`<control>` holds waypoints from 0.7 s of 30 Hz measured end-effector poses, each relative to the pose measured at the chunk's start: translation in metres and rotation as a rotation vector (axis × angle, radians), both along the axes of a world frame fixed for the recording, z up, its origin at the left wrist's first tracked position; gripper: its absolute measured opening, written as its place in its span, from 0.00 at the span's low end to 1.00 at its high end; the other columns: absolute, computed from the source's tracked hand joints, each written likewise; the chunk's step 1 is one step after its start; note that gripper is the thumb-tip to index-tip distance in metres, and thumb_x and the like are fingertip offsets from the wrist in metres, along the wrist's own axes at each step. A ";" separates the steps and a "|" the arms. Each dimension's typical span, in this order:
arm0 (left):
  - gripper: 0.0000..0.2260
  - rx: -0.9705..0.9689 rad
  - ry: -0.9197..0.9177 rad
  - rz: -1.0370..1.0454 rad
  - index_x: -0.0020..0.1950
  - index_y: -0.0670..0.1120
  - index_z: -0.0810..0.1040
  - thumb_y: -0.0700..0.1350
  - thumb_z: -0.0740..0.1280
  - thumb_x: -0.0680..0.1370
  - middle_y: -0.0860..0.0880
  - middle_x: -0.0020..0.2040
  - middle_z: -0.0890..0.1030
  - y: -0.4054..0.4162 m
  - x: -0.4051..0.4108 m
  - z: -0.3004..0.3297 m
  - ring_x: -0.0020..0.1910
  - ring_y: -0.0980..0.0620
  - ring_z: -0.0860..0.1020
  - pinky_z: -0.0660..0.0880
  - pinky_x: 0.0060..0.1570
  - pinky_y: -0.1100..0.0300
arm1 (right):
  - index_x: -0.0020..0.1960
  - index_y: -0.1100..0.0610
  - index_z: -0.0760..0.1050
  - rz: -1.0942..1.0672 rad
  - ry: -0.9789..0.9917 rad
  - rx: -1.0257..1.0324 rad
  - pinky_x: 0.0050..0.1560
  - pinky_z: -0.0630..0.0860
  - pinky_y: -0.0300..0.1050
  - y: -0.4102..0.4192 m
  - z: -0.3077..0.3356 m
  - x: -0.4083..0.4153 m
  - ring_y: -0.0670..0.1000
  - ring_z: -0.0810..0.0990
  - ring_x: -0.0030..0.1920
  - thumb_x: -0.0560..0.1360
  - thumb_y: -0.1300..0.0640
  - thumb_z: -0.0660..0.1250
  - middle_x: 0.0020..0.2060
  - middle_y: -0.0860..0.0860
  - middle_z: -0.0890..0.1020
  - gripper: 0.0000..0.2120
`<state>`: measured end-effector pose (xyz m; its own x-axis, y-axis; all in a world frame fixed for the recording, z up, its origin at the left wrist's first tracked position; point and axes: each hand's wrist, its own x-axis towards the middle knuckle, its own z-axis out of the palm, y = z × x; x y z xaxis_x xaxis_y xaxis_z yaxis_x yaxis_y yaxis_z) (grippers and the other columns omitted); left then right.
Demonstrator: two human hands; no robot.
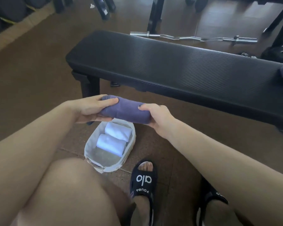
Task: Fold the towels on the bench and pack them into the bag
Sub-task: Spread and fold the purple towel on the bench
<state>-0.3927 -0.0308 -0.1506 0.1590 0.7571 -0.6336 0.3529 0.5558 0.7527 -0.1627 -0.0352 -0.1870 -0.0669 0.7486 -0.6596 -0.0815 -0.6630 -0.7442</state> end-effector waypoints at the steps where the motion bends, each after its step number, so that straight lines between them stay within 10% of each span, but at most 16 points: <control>1: 0.20 -0.009 -0.005 0.007 0.68 0.54 0.76 0.58 0.70 0.78 0.53 0.62 0.84 0.001 -0.007 -0.008 0.62 0.54 0.82 0.77 0.65 0.54 | 0.62 0.58 0.73 -0.013 0.010 0.007 0.58 0.81 0.56 -0.001 -0.011 -0.008 0.61 0.82 0.56 0.70 0.57 0.76 0.59 0.60 0.80 0.23; 11: 0.17 0.001 0.014 0.202 0.59 0.41 0.81 0.44 0.78 0.73 0.43 0.55 0.85 0.028 -0.056 -0.145 0.50 0.52 0.85 0.81 0.47 0.63 | 0.53 0.59 0.73 0.262 -0.464 0.190 0.44 0.77 0.46 0.017 -0.126 -0.067 0.53 0.79 0.48 0.74 0.56 0.72 0.49 0.54 0.79 0.12; 17: 0.07 0.087 0.199 0.271 0.54 0.47 0.82 0.41 0.74 0.77 0.39 0.55 0.84 0.052 -0.061 -0.221 0.57 0.40 0.82 0.78 0.62 0.42 | 0.52 0.54 0.67 0.421 -0.635 0.379 0.44 0.79 0.40 0.046 -0.197 -0.088 0.51 0.77 0.47 0.77 0.64 0.67 0.53 0.52 0.73 0.11; 21: 0.27 0.127 0.402 0.261 0.61 0.44 0.81 0.58 0.72 0.68 0.39 0.54 0.84 0.057 -0.055 -0.251 0.55 0.37 0.82 0.79 0.56 0.41 | 0.60 0.54 0.71 0.570 -0.921 0.675 0.45 0.76 0.41 0.047 -0.222 -0.099 0.50 0.76 0.47 0.78 0.62 0.67 0.56 0.54 0.73 0.12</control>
<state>-0.4478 0.0259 -0.4016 -0.2842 0.8141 -0.5064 0.4908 0.5773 0.6526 -0.2614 0.0123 -0.4092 -0.2104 0.9683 -0.1349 0.8121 0.0963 -0.5755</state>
